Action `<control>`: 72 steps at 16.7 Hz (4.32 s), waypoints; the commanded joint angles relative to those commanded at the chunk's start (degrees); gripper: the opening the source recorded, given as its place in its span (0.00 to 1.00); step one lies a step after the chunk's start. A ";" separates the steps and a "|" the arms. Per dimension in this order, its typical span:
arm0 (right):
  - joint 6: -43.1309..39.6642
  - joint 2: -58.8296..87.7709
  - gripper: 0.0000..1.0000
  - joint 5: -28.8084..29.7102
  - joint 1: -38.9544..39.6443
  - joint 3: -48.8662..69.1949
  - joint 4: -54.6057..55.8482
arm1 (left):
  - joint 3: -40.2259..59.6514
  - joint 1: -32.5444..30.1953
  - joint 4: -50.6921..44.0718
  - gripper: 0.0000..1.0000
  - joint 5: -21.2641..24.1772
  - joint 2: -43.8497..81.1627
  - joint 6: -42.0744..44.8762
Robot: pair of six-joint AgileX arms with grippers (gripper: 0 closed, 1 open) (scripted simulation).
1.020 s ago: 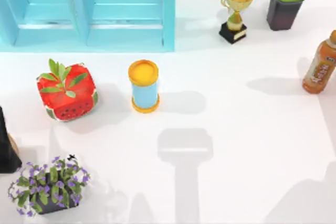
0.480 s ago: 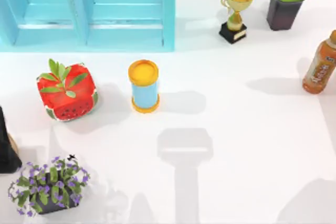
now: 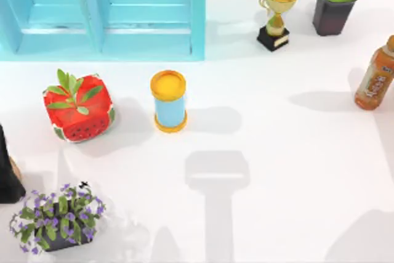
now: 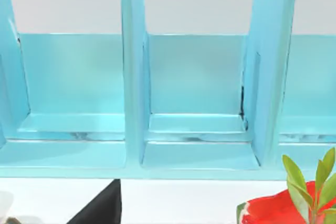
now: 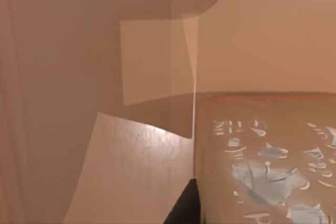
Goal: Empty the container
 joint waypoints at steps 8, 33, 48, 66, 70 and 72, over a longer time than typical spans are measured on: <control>0.00 0.00 0.00 0.00 0.00 0.00 0.00 | 0.00 0.00 0.00 1.00 0.00 0.00 0.00; 1.70 -5.79 0.00 -0.01 1.70 23.11 -29.36 | 0.00 0.00 0.00 1.00 0.00 0.00 0.00; 63.86 -1.82 0.00 -0.07 63.69 10.09 -13.84 | 0.00 0.00 0.00 1.00 0.00 0.00 0.00; 73.59 1.06 0.00 0.32 73.48 0.16 1.00 | 0.00 0.00 0.00 1.00 0.00 0.00 0.00; 73.59 1.06 0.15 0.32 73.48 0.16 1.00 | 0.00 0.00 0.00 1.00 0.00 0.00 0.00; 73.59 1.06 0.30 0.32 73.48 0.16 1.00 | 0.00 0.00 0.00 1.00 0.00 0.00 0.00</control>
